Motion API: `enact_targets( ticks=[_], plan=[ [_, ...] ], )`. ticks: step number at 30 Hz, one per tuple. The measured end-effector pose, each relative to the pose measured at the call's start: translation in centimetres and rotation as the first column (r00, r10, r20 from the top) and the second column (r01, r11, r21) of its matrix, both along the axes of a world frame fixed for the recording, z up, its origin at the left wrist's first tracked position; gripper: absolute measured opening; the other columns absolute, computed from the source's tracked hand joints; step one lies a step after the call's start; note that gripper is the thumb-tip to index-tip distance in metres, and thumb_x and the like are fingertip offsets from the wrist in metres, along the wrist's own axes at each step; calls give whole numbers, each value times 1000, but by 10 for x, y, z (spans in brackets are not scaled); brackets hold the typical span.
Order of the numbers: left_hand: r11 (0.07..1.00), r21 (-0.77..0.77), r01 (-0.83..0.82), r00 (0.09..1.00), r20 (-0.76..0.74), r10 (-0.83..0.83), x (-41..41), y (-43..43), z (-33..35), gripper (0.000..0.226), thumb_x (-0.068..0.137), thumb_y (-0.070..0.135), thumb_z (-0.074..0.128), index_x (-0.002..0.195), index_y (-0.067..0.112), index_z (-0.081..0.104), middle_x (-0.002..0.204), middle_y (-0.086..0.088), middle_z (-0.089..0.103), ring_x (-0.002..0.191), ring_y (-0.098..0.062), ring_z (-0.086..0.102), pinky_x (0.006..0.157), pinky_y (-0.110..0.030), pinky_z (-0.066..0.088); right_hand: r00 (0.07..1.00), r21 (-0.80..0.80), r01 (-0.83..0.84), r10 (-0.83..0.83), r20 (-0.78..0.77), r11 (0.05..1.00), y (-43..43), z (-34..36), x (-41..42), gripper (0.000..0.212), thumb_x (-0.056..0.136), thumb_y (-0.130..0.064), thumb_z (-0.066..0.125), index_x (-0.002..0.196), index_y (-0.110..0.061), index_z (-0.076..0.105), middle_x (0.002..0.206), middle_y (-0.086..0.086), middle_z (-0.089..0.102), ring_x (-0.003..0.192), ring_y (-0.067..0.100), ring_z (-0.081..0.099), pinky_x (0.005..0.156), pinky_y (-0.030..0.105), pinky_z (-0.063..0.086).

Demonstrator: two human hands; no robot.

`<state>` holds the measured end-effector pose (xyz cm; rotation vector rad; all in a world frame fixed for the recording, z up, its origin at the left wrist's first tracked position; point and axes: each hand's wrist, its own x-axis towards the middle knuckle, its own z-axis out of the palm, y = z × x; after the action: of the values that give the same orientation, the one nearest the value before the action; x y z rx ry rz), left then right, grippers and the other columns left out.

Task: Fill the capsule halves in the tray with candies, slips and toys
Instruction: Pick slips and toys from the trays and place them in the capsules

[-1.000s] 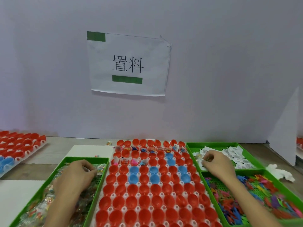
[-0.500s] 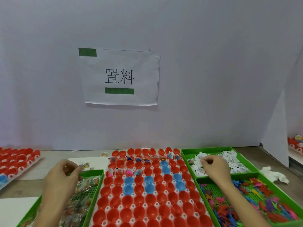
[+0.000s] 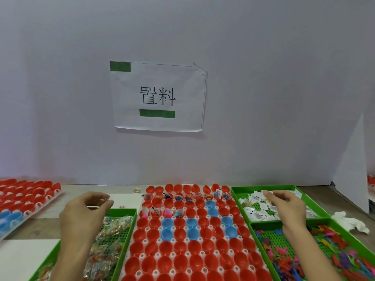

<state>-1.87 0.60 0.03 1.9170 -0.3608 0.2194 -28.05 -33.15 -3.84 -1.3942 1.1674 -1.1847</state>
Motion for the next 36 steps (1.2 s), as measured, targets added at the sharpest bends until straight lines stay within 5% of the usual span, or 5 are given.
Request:
enact_targets(
  ticks=[7, 14, 21, 30, 36],
  plan=[
    [937, -268, 222, 974, 25, -224, -25, -2, 35, 17, 81, 11, 80, 88, 25, 76, 73, 0, 76, 72, -16, 74, 69, -24, 59, 992, -68, -77, 83, 95, 995, 14, 13, 1, 12, 81, -22, 81, 86, -13, 75, 82, 5, 71, 75, 18, 62, 74, 33, 49],
    [622, -619, 480, 747, -84, -660, -99, -33, 79, 27, 52, 31, 82, 76, 19, 81, 88, -13, 78, 77, -22, 77, 63, -20, 59, 867, -279, -458, 494, 71, 844, 69, 87, 2, 8, 74, -21, 82, 80, -20, 77, 79, -2, 76, 73, 9, 71, 68, 20, 54],
    [542, -672, 504, 670, -91, -736, -155, -54, 82, 29, 45, 33, 83, 71, 18, 81, 81, -8, 78, 66, -11, 72, 59, -16, 55, 600, -490, -708, 799, -37, 509, 144, 146, -16, 19, 70, -35, 89, 78, -25, 75, 80, 2, 74, 77, 19, 73, 70, 23, 57],
    [464, -645, 606, 528, -110, -842, -159, -49, 90, 35, 53, 32, 80, 85, 19, 83, 86, -14, 78, 77, -20, 77, 63, -18, 58, 656, -497, -688, 746, -115, 529, 154, 146, -16, 14, 67, -31, 83, 76, -25, 74, 78, 4, 74, 76, 24, 73, 71, 34, 62],
    [529, -545, 651, 578, -96, -810, -157, -49, 88, 34, 56, 35, 78, 88, 26, 83, 90, -10, 79, 85, -24, 78, 68, -21, 60, 701, -513, -652, 703, -125, 558, 153, 142, -11, 15, 70, -35, 83, 75, -27, 71, 75, -2, 72, 74, 21, 72, 69, 33, 61]
  ],
)
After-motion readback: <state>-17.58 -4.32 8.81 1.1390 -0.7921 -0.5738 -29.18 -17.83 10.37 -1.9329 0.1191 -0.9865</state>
